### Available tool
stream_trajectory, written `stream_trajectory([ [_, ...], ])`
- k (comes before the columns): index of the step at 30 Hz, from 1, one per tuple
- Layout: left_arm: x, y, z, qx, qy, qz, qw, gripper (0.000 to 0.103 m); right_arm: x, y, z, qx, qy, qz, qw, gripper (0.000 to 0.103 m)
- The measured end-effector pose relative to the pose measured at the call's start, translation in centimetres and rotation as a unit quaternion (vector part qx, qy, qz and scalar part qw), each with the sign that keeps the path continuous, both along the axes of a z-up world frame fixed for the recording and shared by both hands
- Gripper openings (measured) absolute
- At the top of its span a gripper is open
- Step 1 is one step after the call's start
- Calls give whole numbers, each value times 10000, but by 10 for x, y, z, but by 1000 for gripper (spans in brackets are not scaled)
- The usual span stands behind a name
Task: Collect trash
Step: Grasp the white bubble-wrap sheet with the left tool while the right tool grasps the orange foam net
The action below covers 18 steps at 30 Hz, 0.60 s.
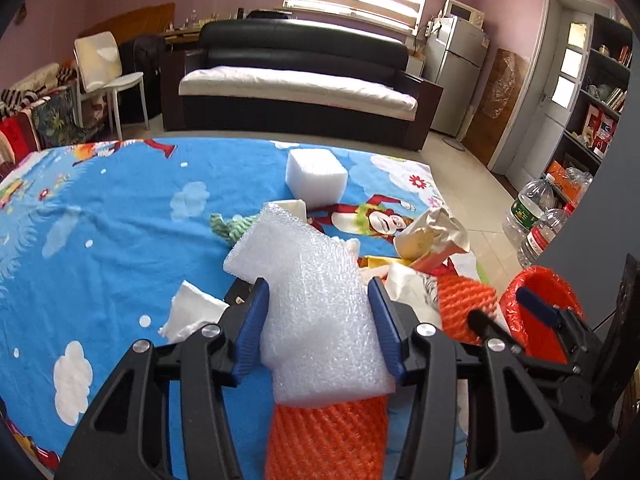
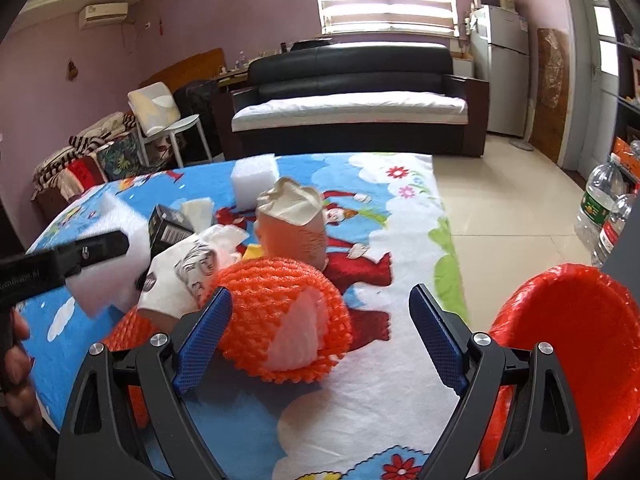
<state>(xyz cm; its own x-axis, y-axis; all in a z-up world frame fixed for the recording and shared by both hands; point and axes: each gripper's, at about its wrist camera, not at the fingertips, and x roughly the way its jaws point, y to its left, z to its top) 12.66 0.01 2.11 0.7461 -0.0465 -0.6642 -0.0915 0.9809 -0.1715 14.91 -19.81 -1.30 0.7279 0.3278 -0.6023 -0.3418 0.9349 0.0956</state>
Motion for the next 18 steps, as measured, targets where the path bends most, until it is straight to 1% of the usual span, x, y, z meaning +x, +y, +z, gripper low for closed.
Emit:
stream_trajectory([
  [4,-1,-1,5,112,-125,37,9999,49,0,10,-4,-132,53,151,9998,84],
  [10,-1,-2,8,230,-237,48,9994,49,0,15,-6,-79,108,277,9995,84],
  [12,-1,-1,6,217,-217,55,9995,49,1,18,-10,-18,212,380,9991,84],
  [14,0,-1,5,208,-200,57,9996,49,1,20,-12,23,285,474,9985,75],
  [16,0,-1,5,217,-212,55,9995,49,1,24,-13,48,358,621,9974,58],
  [17,0,-1,5,223,-218,50,9995,49,0,24,-14,59,375,668,9970,54],
  [18,0,0,4,220,-216,50,9995,49,0,25,-14,56,386,720,9966,47],
])
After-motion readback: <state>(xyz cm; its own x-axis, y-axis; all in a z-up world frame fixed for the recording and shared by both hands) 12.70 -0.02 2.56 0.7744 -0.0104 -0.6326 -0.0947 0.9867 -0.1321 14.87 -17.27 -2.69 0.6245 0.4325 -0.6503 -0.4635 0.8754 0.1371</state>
